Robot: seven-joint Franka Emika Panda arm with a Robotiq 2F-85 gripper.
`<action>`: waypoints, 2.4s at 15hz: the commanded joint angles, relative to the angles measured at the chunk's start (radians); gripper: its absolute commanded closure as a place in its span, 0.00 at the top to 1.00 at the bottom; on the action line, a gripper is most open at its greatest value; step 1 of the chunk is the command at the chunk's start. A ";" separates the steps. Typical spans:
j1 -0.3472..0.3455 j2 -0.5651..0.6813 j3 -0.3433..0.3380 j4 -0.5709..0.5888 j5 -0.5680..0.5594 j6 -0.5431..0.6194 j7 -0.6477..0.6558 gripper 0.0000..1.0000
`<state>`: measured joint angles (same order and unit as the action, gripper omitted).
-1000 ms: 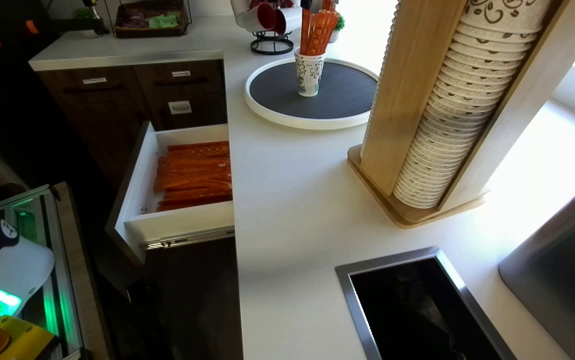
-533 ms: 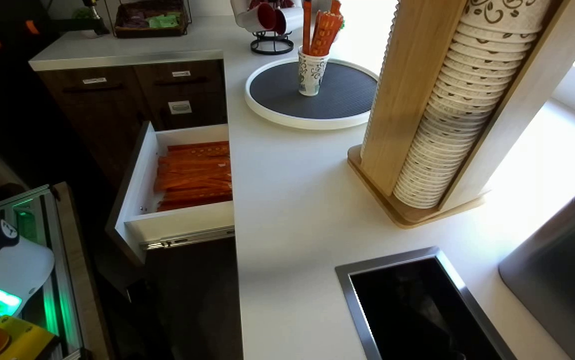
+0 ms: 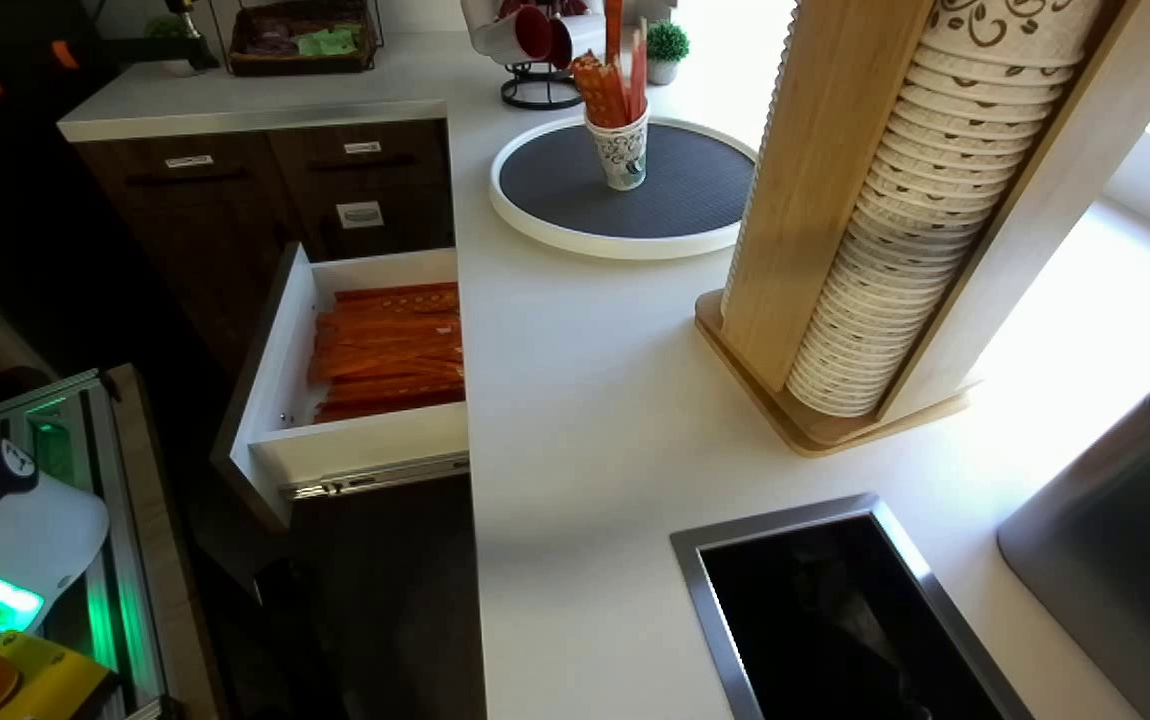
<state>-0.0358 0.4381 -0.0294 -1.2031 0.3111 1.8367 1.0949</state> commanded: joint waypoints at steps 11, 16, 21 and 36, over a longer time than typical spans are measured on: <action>-0.008 0.052 0.002 0.033 -0.002 -0.017 -0.045 0.02; -0.005 0.055 -0.004 0.029 -0.014 0.025 -0.052 0.02; 0.000 0.065 -0.013 0.028 -0.020 0.108 -0.053 0.02; -0.001 0.081 -0.017 0.018 -0.053 0.209 -0.052 0.02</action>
<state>-0.0421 0.5034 -0.0393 -1.2024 0.2747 2.0224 1.0386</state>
